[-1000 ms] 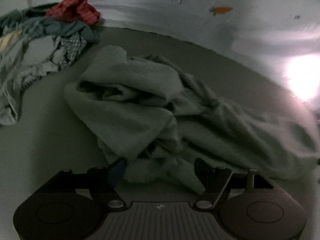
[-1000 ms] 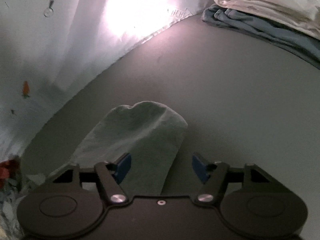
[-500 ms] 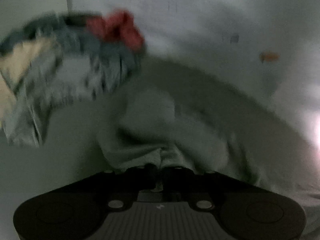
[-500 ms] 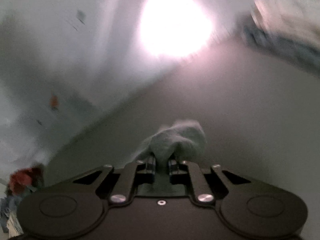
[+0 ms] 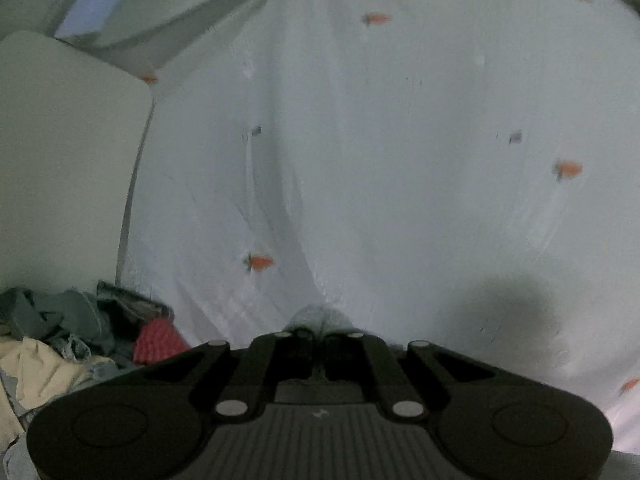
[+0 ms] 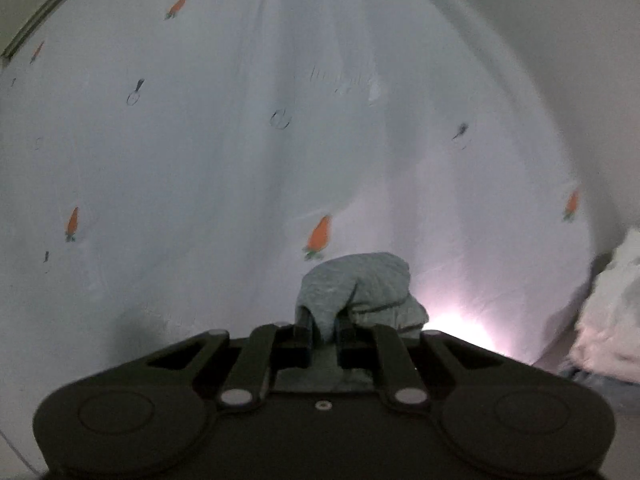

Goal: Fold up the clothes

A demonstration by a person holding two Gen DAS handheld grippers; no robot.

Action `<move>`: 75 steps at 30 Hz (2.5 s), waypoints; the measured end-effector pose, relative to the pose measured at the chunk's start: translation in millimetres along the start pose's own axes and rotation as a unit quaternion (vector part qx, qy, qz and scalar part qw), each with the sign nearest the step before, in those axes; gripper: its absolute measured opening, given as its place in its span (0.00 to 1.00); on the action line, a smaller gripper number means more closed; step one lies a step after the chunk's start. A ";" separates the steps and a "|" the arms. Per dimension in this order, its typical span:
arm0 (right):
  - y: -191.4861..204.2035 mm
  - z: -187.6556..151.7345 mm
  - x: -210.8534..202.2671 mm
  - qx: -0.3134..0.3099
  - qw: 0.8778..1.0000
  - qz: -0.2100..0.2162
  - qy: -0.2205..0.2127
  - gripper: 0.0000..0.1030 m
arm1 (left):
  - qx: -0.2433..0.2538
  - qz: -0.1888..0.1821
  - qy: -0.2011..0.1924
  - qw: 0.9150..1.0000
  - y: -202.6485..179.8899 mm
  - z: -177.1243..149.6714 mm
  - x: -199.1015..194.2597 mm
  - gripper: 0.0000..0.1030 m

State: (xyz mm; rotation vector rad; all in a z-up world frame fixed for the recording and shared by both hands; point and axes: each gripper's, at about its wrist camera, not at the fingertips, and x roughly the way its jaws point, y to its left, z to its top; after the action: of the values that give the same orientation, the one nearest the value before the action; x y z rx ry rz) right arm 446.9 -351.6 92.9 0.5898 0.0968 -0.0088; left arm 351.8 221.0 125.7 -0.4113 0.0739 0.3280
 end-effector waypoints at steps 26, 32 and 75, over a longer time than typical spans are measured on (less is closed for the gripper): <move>-143.1 -174.1 -71.6 0.038 0.918 -0.284 0.272 0.46 | 0.221 0.104 0.359 0.901 58.9 -242.0 -29.1 0.57; -143.4 -180.2 -72.8 0.025 0.919 -0.277 0.281 0.47 | 0.338 0.041 0.354 0.871 22.8 -269.2 -23.5 0.60; -159.3 -160.7 -81.2 0.034 0.920 -0.310 0.237 0.48 | 0.041 0.465 0.225 0.855 257.3 -156.3 -68.2 0.26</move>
State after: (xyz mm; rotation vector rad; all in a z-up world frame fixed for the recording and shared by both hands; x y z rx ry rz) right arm 346.1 -396.2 -120.8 0.6005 0.7567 -0.4894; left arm 202.4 360.0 -105.9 -0.3366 0.7638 1.1811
